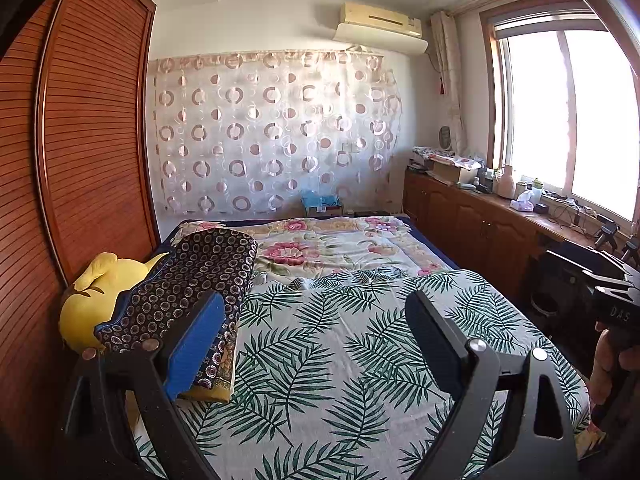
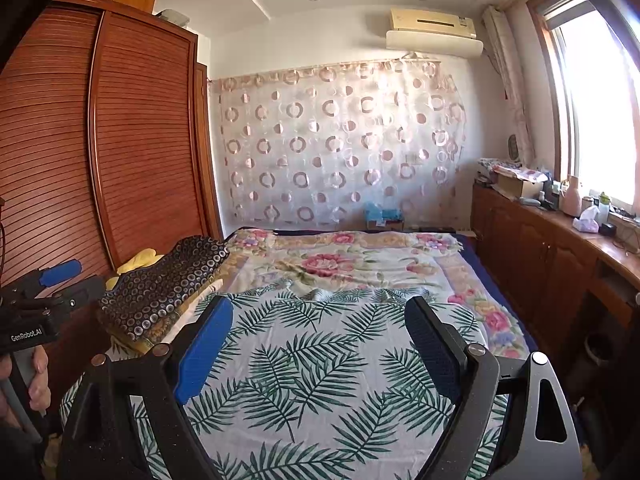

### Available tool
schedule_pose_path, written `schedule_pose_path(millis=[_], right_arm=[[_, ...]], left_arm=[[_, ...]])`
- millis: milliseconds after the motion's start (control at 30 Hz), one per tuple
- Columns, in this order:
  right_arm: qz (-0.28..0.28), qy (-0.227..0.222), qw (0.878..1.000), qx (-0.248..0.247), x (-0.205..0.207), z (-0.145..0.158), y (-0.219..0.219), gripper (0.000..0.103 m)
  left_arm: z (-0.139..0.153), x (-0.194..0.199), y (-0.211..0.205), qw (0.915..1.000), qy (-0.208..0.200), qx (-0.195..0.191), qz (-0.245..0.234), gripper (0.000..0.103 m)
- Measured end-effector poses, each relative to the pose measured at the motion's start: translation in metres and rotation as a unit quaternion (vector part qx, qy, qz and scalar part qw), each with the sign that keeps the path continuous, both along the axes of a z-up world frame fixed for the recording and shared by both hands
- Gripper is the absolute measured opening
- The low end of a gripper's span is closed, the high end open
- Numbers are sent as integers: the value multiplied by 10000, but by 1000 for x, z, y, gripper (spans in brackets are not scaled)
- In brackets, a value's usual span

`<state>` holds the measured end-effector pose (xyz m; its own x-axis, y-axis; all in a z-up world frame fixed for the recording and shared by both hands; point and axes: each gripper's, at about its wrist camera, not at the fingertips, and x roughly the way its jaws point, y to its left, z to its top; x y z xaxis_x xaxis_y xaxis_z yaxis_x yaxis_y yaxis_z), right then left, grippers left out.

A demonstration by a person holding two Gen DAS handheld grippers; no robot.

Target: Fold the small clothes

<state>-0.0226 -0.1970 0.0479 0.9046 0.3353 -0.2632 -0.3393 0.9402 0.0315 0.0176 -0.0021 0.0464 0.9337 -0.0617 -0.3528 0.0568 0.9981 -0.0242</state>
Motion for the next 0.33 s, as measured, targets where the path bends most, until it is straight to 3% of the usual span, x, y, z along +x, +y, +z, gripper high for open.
schedule_pose_path(millis=[333], right_arm=[[6,10,10000,0,2,0,-3,89]], left_arm=[[0,0,0,10000,2,-1,0,92]])
